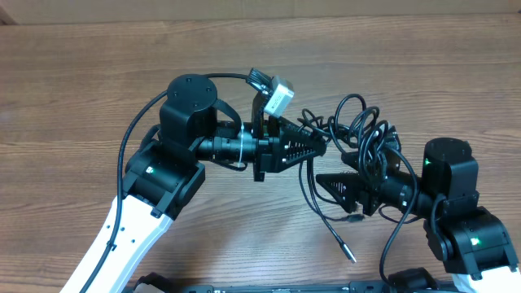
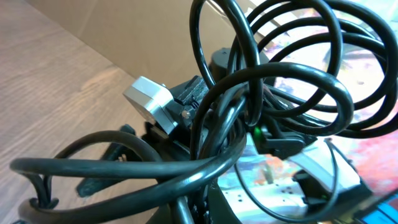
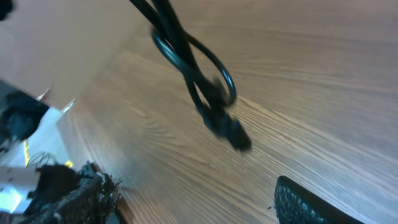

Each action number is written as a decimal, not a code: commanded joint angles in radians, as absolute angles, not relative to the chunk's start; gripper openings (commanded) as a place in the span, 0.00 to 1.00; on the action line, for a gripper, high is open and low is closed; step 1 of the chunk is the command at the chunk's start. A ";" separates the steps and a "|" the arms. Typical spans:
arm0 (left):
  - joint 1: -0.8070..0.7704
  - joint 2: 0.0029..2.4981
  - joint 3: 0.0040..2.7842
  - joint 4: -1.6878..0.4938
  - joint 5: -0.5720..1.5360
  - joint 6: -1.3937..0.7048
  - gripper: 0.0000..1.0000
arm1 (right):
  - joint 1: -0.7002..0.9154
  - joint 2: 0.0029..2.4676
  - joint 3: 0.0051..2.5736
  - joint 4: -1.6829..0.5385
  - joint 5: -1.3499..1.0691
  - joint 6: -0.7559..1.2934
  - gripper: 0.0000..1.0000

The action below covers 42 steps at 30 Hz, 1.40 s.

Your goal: Untangle cables

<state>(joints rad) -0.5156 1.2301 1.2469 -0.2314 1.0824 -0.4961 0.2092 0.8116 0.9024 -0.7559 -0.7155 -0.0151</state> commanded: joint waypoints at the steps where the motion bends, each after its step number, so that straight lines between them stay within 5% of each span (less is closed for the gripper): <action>1: -0.519 1.208 1.254 -0.221 1.147 -0.514 0.04 | 0.207 0.802 0.927 -0.714 -0.858 -0.113 0.80; 15: -0.612 1.209 1.254 -0.177 1.143 -0.525 0.04 | 0.207 0.841 0.927 -0.516 -0.900 -0.133 0.81; 19: -0.623 1.209 1.254 -0.171 1.140 -0.524 0.04 | 0.207 0.881 0.927 -0.521 -0.931 -0.133 0.37; 20: -0.623 1.209 1.254 -0.171 1.132 -0.524 0.04 | 0.207 0.890 0.927 -0.524 -0.949 -0.132 0.18; 22: -0.622 1.208 1.254 -0.171 1.113 -0.522 0.04 | 0.207 0.894 0.927 -0.533 -0.956 -0.132 0.04; 37: -0.427 1.209 1.254 -0.330 1.071 -0.426 0.05 | 0.088 0.884 0.927 -0.701 -0.803 0.053 0.04; 40: -0.377 1.209 1.254 -0.444 1.002 -0.426 0.25 | 0.072 0.884 0.927 -0.722 -0.805 0.053 0.04; 41: -0.371 1.209 1.254 -0.469 0.987 -0.426 0.40 | 0.072 0.884 0.927 -0.724 -0.805 0.053 0.04; 42: -0.371 1.209 1.254 -0.484 0.981 -0.424 0.79 | 0.072 0.884 0.927 -0.728 -0.805 0.053 0.04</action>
<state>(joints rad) -0.3901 1.2297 1.2442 -0.4534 1.0317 -0.4423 0.0814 0.8913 0.9104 -0.7292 -0.8291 0.0334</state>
